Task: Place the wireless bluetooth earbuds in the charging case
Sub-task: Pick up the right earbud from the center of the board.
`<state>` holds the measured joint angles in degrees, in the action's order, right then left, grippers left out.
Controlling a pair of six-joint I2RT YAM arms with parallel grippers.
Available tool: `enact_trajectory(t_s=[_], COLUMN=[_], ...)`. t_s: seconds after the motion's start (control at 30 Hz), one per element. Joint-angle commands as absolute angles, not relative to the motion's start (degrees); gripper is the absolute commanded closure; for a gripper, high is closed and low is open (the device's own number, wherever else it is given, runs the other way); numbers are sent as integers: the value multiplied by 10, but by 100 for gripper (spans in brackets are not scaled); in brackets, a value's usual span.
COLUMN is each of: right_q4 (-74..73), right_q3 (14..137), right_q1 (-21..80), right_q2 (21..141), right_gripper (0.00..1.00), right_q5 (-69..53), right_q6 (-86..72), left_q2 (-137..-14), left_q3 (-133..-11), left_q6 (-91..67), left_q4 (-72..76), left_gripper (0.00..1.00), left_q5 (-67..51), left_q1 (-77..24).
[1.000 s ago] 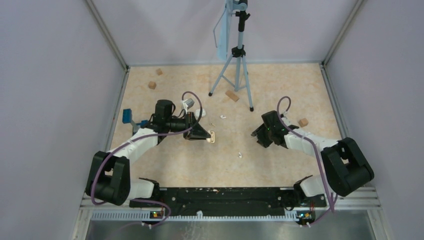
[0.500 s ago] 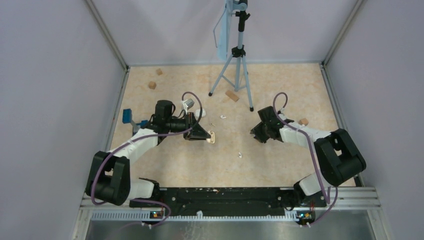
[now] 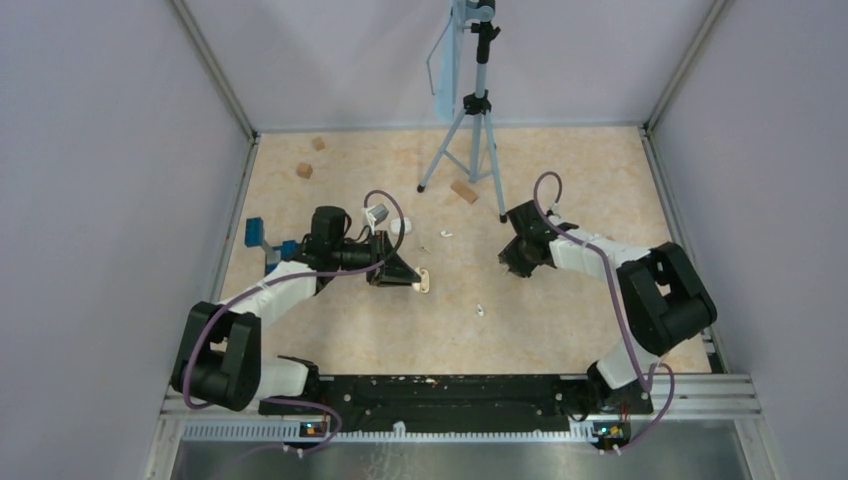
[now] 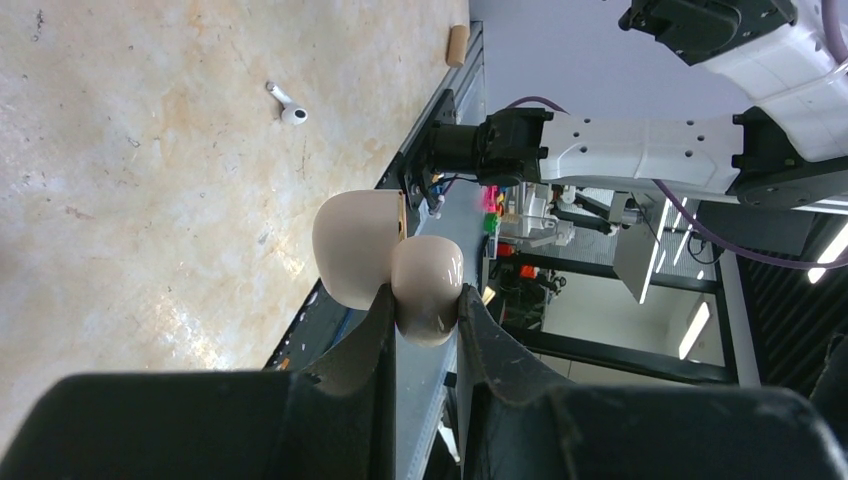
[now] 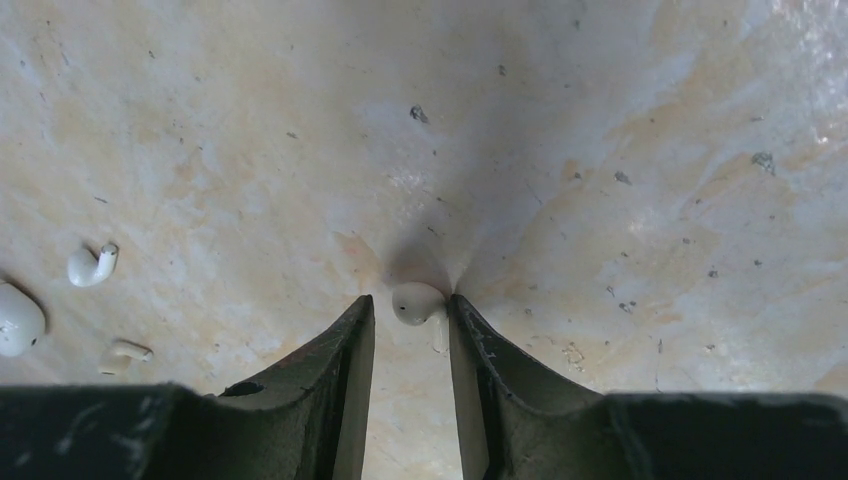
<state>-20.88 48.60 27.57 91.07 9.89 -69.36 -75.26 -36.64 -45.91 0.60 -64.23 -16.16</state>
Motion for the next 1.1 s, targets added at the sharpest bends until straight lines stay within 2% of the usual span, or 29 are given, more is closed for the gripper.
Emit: enact_trajectory(t_s=[0.0, 0.43, 0.87, 1.07], right_q4=[-276, -336, -369, -371], right_q3=[505, 588, 611, 616], right_q1=[276, 289, 331, 332], right_q2=[959, 1005, 1034, 1041], right_gripper=[67, 65, 66, 70], right_q5=[134, 144, 177, 175], right_q6=[-633, -438, -426, -429], left_q2=[-747, -761, -771, -765], left_q3=[-363, -358, -360, -355], left_q6=[-460, -461, -460, -458], left_q4=[52, 69, 76, 74], left_gripper=[100, 100, 100, 100], left_q5=[-663, -673, -681, -679], left_q1=[-163, -163, -163, -163])
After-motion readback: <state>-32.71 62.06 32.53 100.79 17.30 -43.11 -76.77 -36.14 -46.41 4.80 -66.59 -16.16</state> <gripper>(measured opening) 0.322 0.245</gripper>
